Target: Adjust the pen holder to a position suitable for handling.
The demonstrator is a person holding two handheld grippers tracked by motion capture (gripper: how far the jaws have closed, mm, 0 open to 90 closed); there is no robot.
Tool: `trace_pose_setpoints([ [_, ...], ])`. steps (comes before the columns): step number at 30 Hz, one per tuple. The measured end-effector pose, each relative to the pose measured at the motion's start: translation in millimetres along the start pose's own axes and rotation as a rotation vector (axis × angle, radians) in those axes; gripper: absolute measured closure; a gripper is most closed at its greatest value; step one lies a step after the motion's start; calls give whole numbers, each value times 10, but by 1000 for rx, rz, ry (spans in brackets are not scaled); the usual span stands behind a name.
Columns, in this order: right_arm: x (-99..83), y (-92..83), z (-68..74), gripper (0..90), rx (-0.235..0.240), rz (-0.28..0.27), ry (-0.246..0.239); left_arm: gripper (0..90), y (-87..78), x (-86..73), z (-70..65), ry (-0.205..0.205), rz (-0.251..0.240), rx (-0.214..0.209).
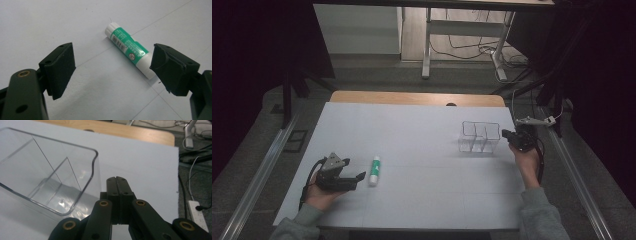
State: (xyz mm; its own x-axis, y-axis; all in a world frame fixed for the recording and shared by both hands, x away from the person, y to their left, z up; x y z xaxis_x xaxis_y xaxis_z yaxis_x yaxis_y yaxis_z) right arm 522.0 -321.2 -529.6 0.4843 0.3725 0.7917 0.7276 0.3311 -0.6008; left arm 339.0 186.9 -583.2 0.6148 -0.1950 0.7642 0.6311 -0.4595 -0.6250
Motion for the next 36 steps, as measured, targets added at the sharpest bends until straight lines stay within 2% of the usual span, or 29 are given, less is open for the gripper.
trace_pose_setpoints([
  [3, -17, 23, 19, 894, 9, 7, 2, 192, 1, -2, 3, 0, 1, 1],
  [7, -27, 70, 98, 895, 32, 21, -21, 193, -2, -2, 2, 1, -1, 0],
  [10, -23, 79, 112, 895, 23, 23, -30, 193, -1, -2, 1, 1, -1, -1],
  [14, -30, 79, 111, 895, 44, 19, -12, 193, 4, -3, 2, 3, 0, -2],
  [23, -20, 74, 119, 895, 45, 13, -13, 193, 18, -8, 8, 4, 5, 2],
  [36, 27, 111, 282, 895, 74, 15, -40, 193, 22, -13, 12, 8, 7, 6],
])
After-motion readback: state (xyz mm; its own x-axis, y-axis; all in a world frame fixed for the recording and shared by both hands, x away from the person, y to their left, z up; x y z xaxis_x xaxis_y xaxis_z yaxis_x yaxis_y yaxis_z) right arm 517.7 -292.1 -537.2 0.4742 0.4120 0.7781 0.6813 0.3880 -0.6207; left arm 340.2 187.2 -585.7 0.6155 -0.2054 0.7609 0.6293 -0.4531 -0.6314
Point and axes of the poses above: each handheld gripper's, and its own axes: y roughly forward along the jaws, x roughly out of its top, z roughly to its left, the point moved 10 cm from there along y, roughly forward along the jaws, and after that the axes turned 8 degrees about -y, right-handed, at the moved point
